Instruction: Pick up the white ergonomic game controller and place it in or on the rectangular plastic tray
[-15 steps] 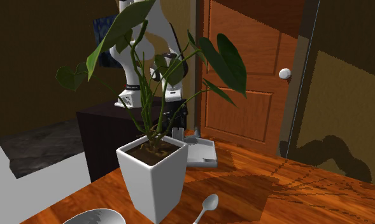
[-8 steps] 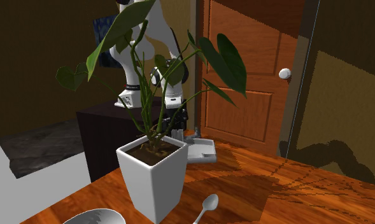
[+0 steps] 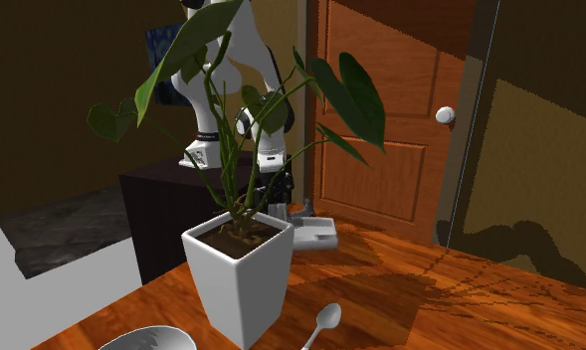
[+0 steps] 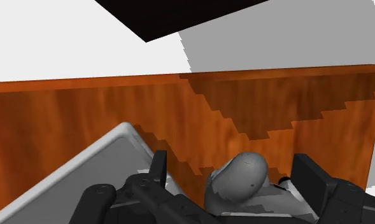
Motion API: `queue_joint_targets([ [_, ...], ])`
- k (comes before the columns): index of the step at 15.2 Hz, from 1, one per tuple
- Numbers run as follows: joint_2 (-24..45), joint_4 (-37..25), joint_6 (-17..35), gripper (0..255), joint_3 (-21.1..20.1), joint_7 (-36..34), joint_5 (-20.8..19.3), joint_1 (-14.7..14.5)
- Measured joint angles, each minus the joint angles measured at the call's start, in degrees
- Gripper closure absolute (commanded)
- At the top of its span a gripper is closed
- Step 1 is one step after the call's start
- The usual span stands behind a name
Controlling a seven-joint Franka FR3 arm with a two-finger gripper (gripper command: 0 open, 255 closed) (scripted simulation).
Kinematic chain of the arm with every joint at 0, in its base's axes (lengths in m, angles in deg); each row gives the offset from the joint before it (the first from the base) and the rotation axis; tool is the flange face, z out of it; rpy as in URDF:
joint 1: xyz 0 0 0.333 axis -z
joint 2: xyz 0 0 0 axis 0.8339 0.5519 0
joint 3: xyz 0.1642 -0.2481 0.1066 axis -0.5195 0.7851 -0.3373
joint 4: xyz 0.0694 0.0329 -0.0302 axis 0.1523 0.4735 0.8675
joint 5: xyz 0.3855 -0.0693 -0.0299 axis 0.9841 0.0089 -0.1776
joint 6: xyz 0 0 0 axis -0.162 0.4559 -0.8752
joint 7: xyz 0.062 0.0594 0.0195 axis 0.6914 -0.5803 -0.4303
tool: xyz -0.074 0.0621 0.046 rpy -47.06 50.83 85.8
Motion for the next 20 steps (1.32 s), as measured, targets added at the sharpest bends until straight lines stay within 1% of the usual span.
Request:
queue_joint_targets([
  [11, -0.4, -0.1, -0.1, 255, -0.1, 0.1, 0.1, 0.2],
  [20, -8.9, 2.3, -6.2, 255, -3.4, 1.1, 2.3, 2.9],
])
